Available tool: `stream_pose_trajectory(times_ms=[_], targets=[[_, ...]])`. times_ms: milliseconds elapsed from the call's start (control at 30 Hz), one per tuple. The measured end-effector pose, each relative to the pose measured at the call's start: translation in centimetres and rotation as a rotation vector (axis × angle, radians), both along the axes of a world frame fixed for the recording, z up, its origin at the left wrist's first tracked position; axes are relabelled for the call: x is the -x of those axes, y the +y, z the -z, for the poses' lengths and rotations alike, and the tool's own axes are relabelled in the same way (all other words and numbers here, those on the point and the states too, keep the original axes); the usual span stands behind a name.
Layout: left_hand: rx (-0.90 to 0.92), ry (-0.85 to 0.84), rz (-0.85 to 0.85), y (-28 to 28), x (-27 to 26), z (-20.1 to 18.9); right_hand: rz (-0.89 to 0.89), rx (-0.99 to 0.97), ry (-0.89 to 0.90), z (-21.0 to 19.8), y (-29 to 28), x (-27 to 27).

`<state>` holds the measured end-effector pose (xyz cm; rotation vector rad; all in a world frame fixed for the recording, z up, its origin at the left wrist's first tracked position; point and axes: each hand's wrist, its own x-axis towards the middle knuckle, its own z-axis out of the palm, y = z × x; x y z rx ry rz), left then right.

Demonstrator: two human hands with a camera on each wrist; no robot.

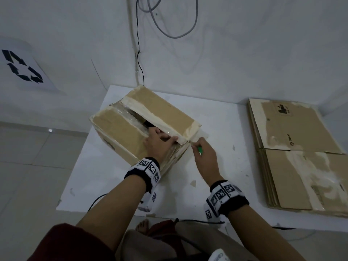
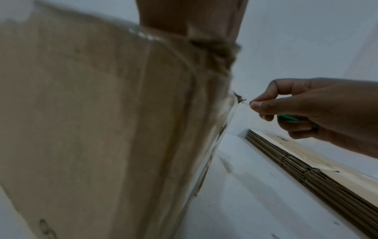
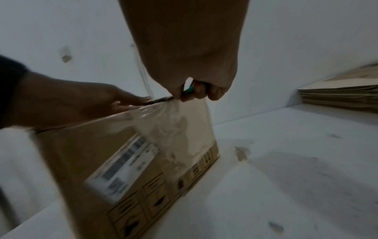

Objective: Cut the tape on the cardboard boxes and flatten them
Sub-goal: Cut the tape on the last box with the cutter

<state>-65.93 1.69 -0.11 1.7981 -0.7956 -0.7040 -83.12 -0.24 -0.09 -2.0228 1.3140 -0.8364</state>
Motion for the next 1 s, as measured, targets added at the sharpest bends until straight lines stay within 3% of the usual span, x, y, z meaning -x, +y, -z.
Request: stream_pose_trajectory(times_ms=[133,267,367,500,600,700,800,867,1000], targets=[[0.018,0.034,0.0,0.3,0.4,-0.4,0.035,-0.039,-0.017,-1.4,-2.8,0.5],[0.073,0.254,-0.197,-0.8,0.4,-2.1,0.076,-0.104,-0.029,-1.7,-2.5,2.4],[-0.001,0.435,-0.283,-2.0,-0.6,-4.0,0.152,-0.117,-0.077,-1.4,-1.8,4.2],[-0.011,0.417,-0.169,-2.1,-2.1,-4.2,0.189,-0.108,-0.167,-2.3,-3.5,4.2],[-0.045,0.401,0.087,-1.5,-3.5,-4.8,0.189,-0.047,-0.221,-3.7,-5.2,3.0],[-0.17,0.301,0.385,-1.3,-5.1,-6.0,0.177,-0.035,-0.224,-4.2,-6.4,2.2],[-0.338,0.112,0.557,-1.1,-6.3,-7.5,0.176,-0.065,-0.224,-4.0,-7.1,1.9],[-0.387,-0.034,0.588,-1.1,-6.8,-7.8,0.176,-0.104,-0.238,-3.9,-7.1,1.8],[-0.522,-0.485,0.507,-1.1,-7.1,-7.2,0.143,-0.272,-0.242,-3.9,-6.0,1.9]])
